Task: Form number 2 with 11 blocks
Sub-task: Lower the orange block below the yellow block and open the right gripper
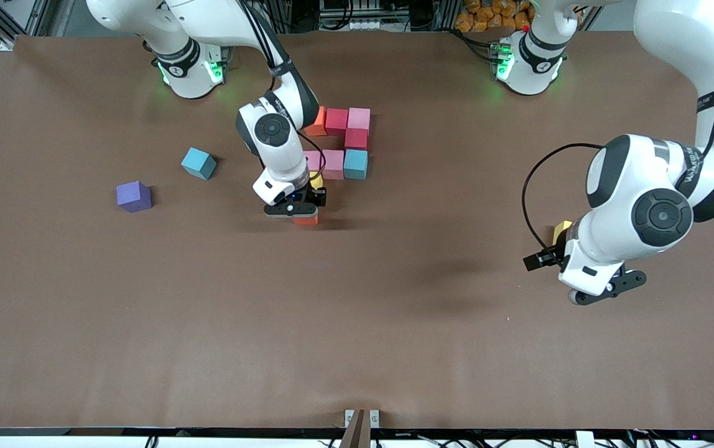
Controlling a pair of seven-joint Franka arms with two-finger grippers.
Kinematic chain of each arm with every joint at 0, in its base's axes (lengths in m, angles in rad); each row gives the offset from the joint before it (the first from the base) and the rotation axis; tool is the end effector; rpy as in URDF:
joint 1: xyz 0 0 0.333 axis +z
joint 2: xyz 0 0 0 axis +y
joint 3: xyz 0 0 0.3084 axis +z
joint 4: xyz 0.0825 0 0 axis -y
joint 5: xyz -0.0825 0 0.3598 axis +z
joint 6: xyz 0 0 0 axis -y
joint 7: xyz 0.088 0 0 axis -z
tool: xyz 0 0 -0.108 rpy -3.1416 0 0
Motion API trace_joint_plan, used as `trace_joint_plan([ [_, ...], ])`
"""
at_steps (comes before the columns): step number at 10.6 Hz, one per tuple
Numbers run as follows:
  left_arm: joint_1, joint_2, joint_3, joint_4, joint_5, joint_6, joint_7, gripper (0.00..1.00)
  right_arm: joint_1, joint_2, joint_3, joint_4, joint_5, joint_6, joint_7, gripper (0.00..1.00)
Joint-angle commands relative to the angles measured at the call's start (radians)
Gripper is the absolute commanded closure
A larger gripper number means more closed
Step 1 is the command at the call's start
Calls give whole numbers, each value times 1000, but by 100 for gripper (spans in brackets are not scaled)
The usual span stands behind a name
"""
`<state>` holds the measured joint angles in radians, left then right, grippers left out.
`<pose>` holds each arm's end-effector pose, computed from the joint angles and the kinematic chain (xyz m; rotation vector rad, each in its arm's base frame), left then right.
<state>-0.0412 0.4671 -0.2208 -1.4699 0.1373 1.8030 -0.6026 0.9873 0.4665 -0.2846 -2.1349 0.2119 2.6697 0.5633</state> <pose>0.6364 -0.1356 0.4062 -3.0198 -0.4837 0.1497 0.4345 0.3615 0.2141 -3.0983 0.0162 -0.1387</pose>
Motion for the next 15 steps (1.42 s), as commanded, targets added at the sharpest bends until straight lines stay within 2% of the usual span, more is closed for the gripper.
trace_joint_plan([
  [1,17,-61,-12,-78,22,6,26,0,21,-38,-13,-45,-11,18,42,76],
  [9,67,-88,-15,-115,21,7,104,0,36,-37,-11,-50,-3,19,69,76],
  [10,67,-90,-15,-119,21,7,106,0,36,-35,-11,-50,-3,19,69,71],
  [11,67,-93,-15,-121,21,7,116,0,36,-34,-11,-50,-3,19,69,62],
  [14,80,-99,-15,-129,21,7,132,0,34,-32,-11,-48,-3,19,73,5],
  [15,80,-100,-15,-129,21,7,132,0,34,-32,-11,-46,-3,18,82,0],
])
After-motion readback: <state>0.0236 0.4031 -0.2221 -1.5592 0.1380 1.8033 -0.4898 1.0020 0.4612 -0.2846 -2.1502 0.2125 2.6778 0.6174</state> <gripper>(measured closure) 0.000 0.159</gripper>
